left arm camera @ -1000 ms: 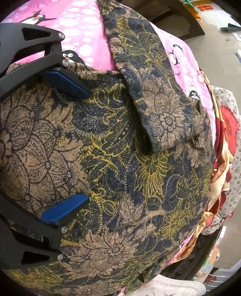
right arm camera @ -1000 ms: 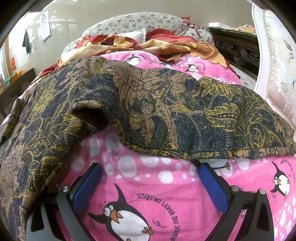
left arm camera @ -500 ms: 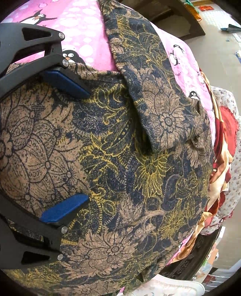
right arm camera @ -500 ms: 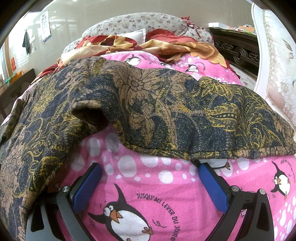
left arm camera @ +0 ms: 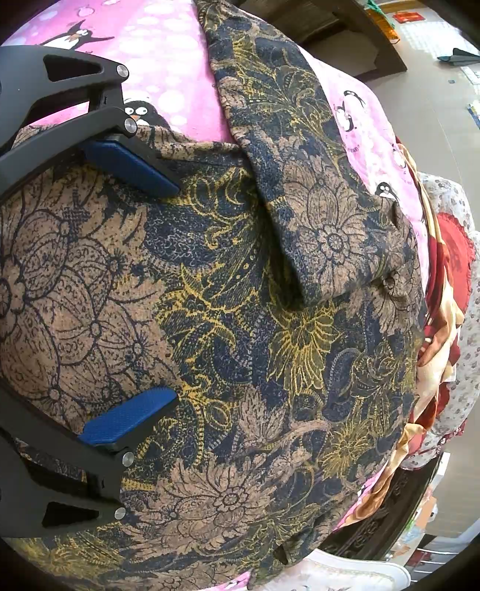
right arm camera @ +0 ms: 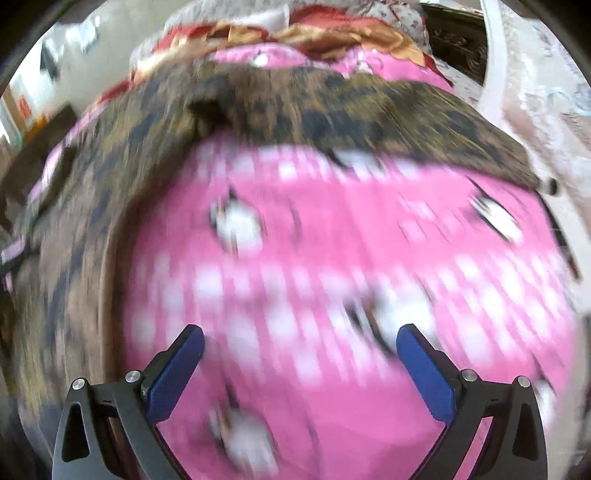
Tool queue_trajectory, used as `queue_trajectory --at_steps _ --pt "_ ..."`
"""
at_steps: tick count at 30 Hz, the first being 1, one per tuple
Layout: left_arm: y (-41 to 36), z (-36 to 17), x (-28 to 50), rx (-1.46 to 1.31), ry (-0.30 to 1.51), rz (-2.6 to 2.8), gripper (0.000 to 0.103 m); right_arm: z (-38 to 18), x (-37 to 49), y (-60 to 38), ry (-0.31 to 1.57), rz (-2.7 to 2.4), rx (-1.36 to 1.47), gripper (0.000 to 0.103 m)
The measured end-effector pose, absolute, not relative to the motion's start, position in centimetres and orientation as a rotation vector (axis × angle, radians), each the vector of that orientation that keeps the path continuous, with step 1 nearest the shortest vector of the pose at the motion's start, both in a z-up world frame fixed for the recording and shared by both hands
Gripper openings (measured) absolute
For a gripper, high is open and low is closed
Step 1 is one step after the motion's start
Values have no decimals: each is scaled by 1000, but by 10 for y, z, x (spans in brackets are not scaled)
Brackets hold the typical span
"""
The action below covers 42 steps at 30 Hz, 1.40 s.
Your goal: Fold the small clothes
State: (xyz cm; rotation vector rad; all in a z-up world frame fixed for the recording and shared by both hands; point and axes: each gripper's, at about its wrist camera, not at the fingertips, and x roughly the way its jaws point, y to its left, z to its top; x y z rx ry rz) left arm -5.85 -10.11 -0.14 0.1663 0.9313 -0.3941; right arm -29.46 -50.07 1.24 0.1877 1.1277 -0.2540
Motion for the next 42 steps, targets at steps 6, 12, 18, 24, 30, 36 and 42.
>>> queue_trajectory --at_steps 6,12,18,24,30,36,42 --pt "-101 -1 -59 165 931 -396 103 103 -304 -461 977 -290 74 103" --pt "-102 0 -61 165 930 -392 103 156 -216 -393 799 -191 162 103" --pt "-101 1 -60 174 927 -389 103 105 -150 -332 732 -216 137 103" --pt "-101 1 -60 170 928 -391 103 43 -123 -330 787 -334 29 103" --pt "-99 1 -59 158 926 -390 103 24 -113 -323 852 -392 -24 101" --pt "-98 0 -59 154 929 -388 103 23 -113 -318 848 -372 -44 101" --pt "-100 2 -57 170 943 -379 103 36 -125 -321 773 -377 -7 101"
